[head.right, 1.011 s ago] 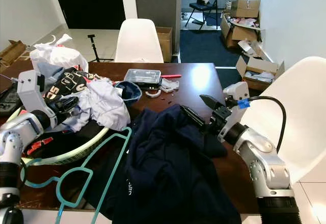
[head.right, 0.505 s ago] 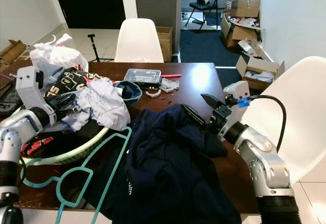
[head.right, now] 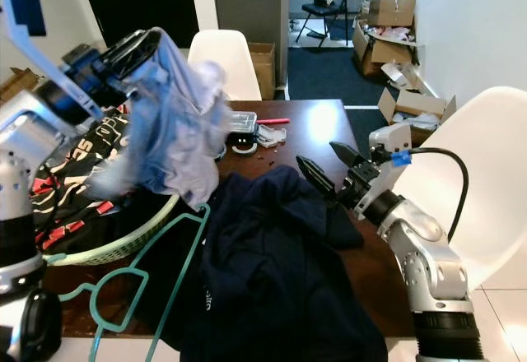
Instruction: Hang hanger
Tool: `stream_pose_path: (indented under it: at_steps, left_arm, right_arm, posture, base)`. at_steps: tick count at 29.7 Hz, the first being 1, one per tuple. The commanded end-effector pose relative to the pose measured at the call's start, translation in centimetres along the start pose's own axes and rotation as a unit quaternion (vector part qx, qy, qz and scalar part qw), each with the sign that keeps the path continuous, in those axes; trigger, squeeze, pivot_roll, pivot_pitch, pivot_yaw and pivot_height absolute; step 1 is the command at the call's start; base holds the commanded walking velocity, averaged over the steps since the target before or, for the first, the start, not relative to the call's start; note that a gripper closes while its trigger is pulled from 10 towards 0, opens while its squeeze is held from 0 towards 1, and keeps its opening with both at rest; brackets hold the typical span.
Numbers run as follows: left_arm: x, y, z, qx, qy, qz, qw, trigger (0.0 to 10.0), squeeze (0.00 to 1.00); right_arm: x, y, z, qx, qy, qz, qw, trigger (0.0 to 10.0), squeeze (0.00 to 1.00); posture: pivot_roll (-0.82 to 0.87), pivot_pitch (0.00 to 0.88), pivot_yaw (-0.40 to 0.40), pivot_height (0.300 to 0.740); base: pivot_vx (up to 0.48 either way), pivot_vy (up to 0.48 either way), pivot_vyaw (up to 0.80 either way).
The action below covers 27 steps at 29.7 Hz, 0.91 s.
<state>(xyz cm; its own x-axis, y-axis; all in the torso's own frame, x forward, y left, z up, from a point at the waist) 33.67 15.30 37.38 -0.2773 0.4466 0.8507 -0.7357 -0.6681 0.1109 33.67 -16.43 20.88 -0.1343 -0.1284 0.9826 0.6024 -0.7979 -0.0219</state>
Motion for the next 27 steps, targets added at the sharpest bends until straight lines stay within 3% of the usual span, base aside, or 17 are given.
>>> stream_pose_path:
  at_steps: [1,6,7,9,11,15,17,20,21,24,25,26,27]
  left_arm:
    - [0.3,1.3,0.9,-0.028,0.011,-0.008,1.000,0.0,0.00]
    - [0.4,2.0,1.9,-0.042,0.027,-0.018,0.999,0.0,0.00]
    - [1.1,1.4,2.3,-0.029,0.044,-0.014,0.999,0.0,0.00]
    - [1.3,1.2,2.4,-0.022,0.050,-0.010,0.998,0.0,0.00]
    - [1.8,-0.5,2.5,0.017,0.056,0.002,0.998,0.0,0.00]
    - [2.2,-1.7,2.5,0.048,0.058,0.014,0.997,0.0,0.00]
    - [2.9,-2.7,2.8,0.068,0.066,0.024,0.995,0.0,0.00]
    - [2.9,-2.7,2.8,0.068,0.066,0.024,0.995,0.0,0.00]
    - [3.4,-3.0,3.1,0.074,0.070,0.030,0.994,0.0,0.00]
    - [3.7,-3.1,3.5,0.073,0.074,0.034,0.994,0.0,0.00]
    - [4.0,-3.0,4.3,0.069,0.078,0.037,0.994,0.0,0.00]
    - [4.0,-3.0,4.3,0.069,0.078,0.037,0.994,0.0,0.00]
    - [4.4,-2.6,5.3,0.060,0.085,0.037,0.994,0.0,0.00]
  right_arm:
    - [0.4,-0.1,0.4,0.001,0.013,0.005,1.000,10.0,0.00]
    - [0.9,-0.1,0.5,0.005,0.026,0.012,1.000,10.0,0.00]
    - [2.0,-0.6,0.3,0.022,0.057,0.028,0.998,10.0,0.00]
    - [2.3,-0.8,0.2,0.028,0.068,0.033,0.997,10.0,0.00]
    - [3.4,-1.9,-0.4,0.064,0.098,0.051,0.992,10.0,0.00]
    - [3.7,-3.4,-1.0,0.114,0.105,0.050,0.987,10.0,0.00]
    - [2.5,-5.2,-1.2,0.159,0.067,0.024,0.985,10.0,0.00]
    - [2.5,-5.2,-1.2,0.159,0.067,0.024,0.985,10.0,0.00]
    - [1.3,-6.0,-1.0,0.173,0.032,0.001,0.984,10.0,0.00]
    - [0.1,-6.6,-0.3,0.174,-0.001,-0.019,0.985,10.0,0.00]
    - [-1.0,-7.1,0.7,0.165,-0.027,-0.031,0.985,10.0,1.00]
    - [-1.0,-7.1,0.7,0.165,-0.027,-0.031,0.985,10.0,1.00]
    - [-1.9,-8.5,1.7,0.172,-0.039,-0.032,0.984,10.0,1.00]
  posture:
    - [-0.01,0.000,0.019,0.740]
    - [-0.01,0.000,0.023,0.740]
    - [-0.01,0.000,0.031,0.740]
    - [-0.01,0.000,0.031,0.740]
    - [-0.01,0.000,0.038,0.740]
    - [-0.01,0.000,0.041,0.740]
    - [-0.01,0.000,0.048,0.740]
    - [-0.01,0.000,0.048,0.740]
    - [-0.02,0.000,0.053,0.740]
    - [-0.02,0.000,0.056,0.740]
    - [-0.02,0.000,0.061,0.740]
    - [-0.02,0.000,0.061,0.740]
    - [-0.01,0.000,0.062,0.740]
  base:
    - [0.000,0.000,0.00]
    - [0.000,0.000,0.00]
    - [0.000,0.000,0.00]
    - [0.000,0.000,0.00]
    - [0.000,0.000,0.00]
    - [0.000,0.000,0.00]
    - [0.000,0.000,0.00]
    - [0.000,0.000,0.00]
    - [0.000,0.000,0.00]
    - [0.000,0.000,0.00]
    - [0.000,0.000,0.00]
    - [0.000,0.000,0.00]
    - [0.000,0.000,0.00]
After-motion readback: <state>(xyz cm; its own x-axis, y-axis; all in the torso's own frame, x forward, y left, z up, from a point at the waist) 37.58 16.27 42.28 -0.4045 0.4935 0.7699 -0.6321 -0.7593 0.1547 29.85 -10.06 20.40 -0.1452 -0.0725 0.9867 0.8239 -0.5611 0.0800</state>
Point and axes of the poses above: a point about 5 cm out from each wrist's last joint towards the gripper, its own z axis pointing out of the wrist towards the gripper, its own x axis along the axis of the wrist's last joint, y = z × x, the point moved 4 cm from there along z, pointing out of the wrist towards the gripper, and after that the axes turned 3 degrees about -z, right-handed, at the moved point
